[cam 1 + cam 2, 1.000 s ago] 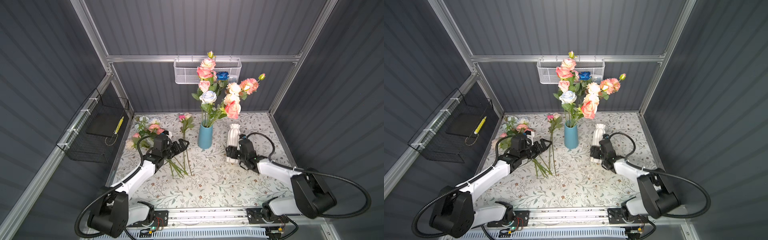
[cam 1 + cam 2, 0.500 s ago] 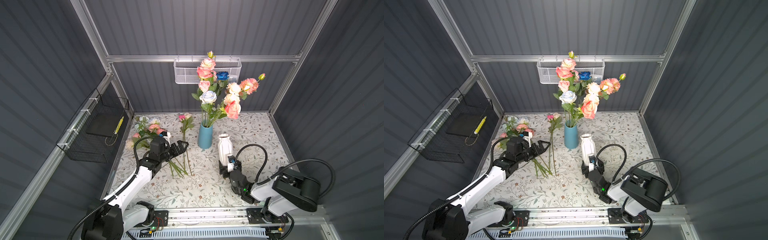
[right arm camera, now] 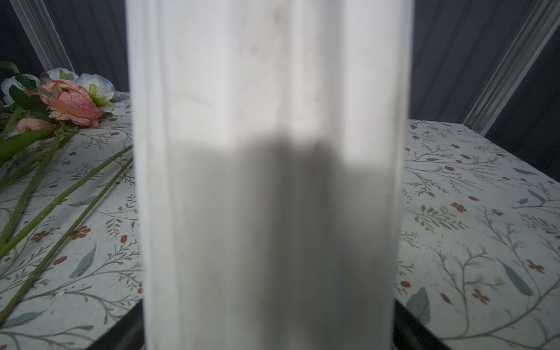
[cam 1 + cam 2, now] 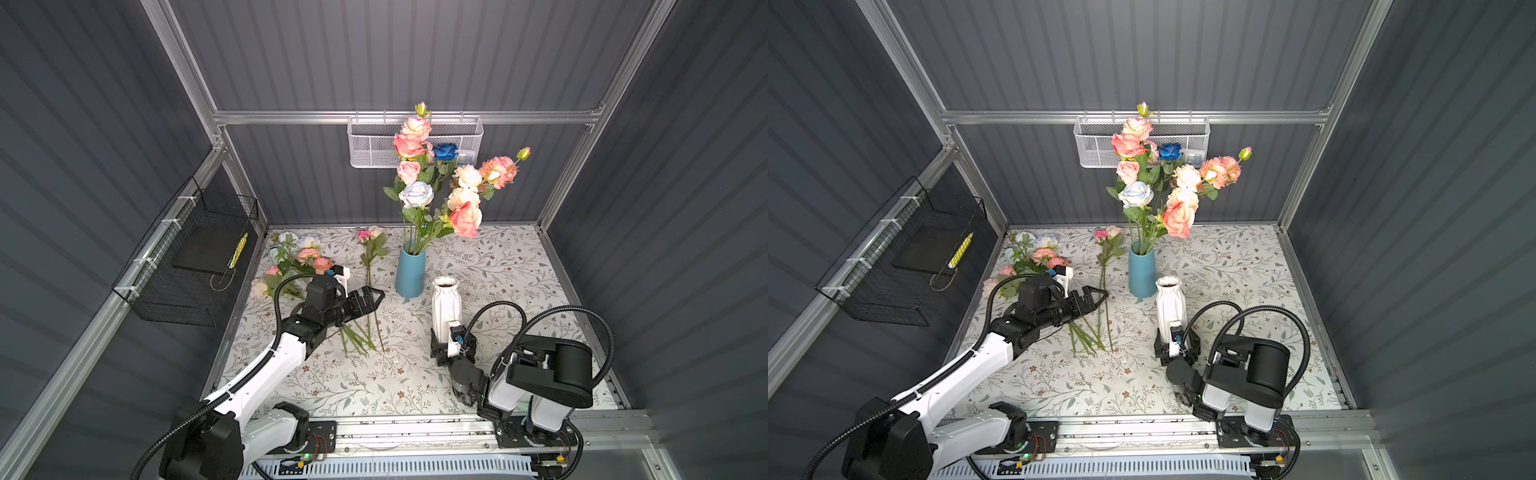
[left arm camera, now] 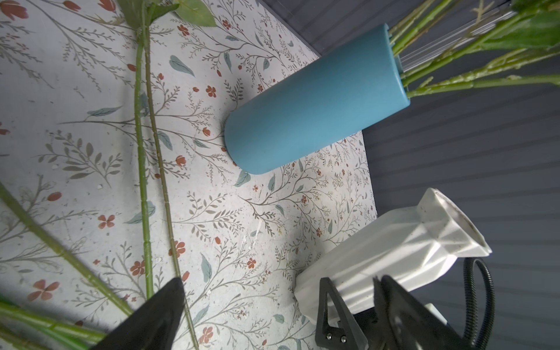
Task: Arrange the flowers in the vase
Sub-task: 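Pull the white ribbed vase toward the robot with the right gripper, then tip the white vase onto its side and open the right gripper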
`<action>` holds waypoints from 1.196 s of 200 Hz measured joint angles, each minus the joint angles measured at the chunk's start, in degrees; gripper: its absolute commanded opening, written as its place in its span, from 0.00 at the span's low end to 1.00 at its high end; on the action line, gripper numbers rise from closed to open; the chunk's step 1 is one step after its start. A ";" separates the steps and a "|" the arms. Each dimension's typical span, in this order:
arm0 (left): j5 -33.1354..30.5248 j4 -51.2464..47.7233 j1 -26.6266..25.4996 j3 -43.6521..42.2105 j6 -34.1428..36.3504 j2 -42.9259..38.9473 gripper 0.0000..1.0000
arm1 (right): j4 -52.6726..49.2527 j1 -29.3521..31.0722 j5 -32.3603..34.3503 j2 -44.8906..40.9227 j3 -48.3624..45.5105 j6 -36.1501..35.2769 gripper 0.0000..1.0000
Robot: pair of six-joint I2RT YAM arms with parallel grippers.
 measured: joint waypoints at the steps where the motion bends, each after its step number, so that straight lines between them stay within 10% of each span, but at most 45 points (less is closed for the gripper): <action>1: 0.00 0.00 -0.02 0.04 0.02 0.00 1.00 | 0.04 0.04 0.00 0.00 -0.04 0.04 0.78; 64: 0.00 0.02 -1.70 0.46 0.26 1.95 1.00 | -1.33 5.16 3.91 -0.02 -2.45 4.94 0.98; 176: -0.26 0.81 -7.98 10.78 1.31 10.10 1.00 | -17.51 6.12 3.48 -2.56 -2.86 17.18 0.98; 239: -4.31 -1.05 -7.98 10.67 1.31 10.08 1.00 | -43.34 6.16 -4.22 -26.84 -3.13 26.97 0.99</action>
